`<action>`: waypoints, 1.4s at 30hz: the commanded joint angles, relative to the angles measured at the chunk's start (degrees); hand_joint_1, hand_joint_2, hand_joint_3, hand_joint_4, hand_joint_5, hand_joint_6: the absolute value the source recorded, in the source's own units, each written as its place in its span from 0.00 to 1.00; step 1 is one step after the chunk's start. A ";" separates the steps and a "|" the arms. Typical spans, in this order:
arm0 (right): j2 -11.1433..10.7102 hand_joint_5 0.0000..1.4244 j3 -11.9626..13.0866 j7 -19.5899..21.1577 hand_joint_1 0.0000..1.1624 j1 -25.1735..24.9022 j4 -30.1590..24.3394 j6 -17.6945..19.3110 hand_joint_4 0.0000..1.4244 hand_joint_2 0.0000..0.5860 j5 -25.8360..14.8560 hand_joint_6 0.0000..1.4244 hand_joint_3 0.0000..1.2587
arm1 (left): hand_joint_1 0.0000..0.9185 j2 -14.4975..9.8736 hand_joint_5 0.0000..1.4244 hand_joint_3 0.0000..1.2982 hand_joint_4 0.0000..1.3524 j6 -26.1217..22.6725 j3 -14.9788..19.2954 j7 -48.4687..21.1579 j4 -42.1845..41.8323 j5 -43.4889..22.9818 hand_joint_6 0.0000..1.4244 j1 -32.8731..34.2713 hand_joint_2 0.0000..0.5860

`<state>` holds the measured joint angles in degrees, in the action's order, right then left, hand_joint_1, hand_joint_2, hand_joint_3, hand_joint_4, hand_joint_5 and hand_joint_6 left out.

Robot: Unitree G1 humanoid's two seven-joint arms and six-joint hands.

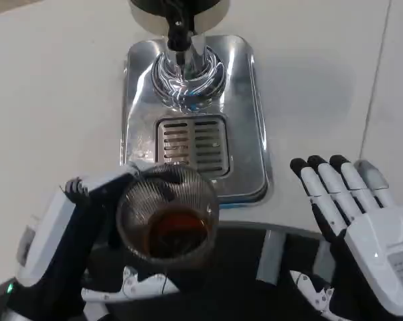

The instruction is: Grasp the cup under the faucet to collect the drink, then remove the cup.

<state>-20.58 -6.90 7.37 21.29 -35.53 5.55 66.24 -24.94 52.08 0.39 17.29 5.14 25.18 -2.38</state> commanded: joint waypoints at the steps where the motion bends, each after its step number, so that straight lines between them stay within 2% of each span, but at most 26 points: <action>1: 0.71 0.00 -0.47 3.19 0.33 2.23 -0.21 1.17 0.00 0.90 0.64 0.00 0.00 | 0.77 -0.63 0.93 0.87 0.86 3.37 2.29 -2.31 -2.46 -2.69 1.00 -2.16 0.04; 11: 0.53 0.00 -0.76 6.81 0.32 4.98 -0.10 3.44 0.00 0.94 -0.64 0.00 0.00 | 0.78 0.77 0.93 0.87 0.86 5.97 5.06 -5.02 -4.24 -2.18 1.00 -6.17 0.05; 17: 0.96 0.00 -1.35 7.47 0.16 7.39 -0.64 5.21 0.00 0.92 -1.32 0.00 0.00 | 0.79 1.52 0.93 0.87 0.86 7.56 5.79 -5.86 -4.28 -1.46 1.00 -7.81 0.05; 24: 2.33 0.00 -2.43 8.21 0.14 9.23 -1.82 5.35 0.00 0.92 -0.02 0.00 0.00 | 0.79 3.25 0.93 0.87 0.86 8.75 7.13 -5.31 -4.41 0.18 1.00 -8.19 0.05; 33: 3.85 0.00 -3.28 5.94 0.13 8.38 -3.45 4.47 0.00 0.93 1.12 0.00 0.00 | 0.79 4.79 0.93 0.88 0.86 9.58 7.54 -5.60 -3.50 0.01 1.00 -8.33 0.05; 42: 4.96 0.00 -3.48 3.80 0.13 7.20 -3.43 4.25 0.00 0.94 1.14 0.00 0.00 | 0.79 4.86 0.93 0.89 0.86 9.32 7.57 -5.92 -2.89 -0.34 1.00 -7.61 0.05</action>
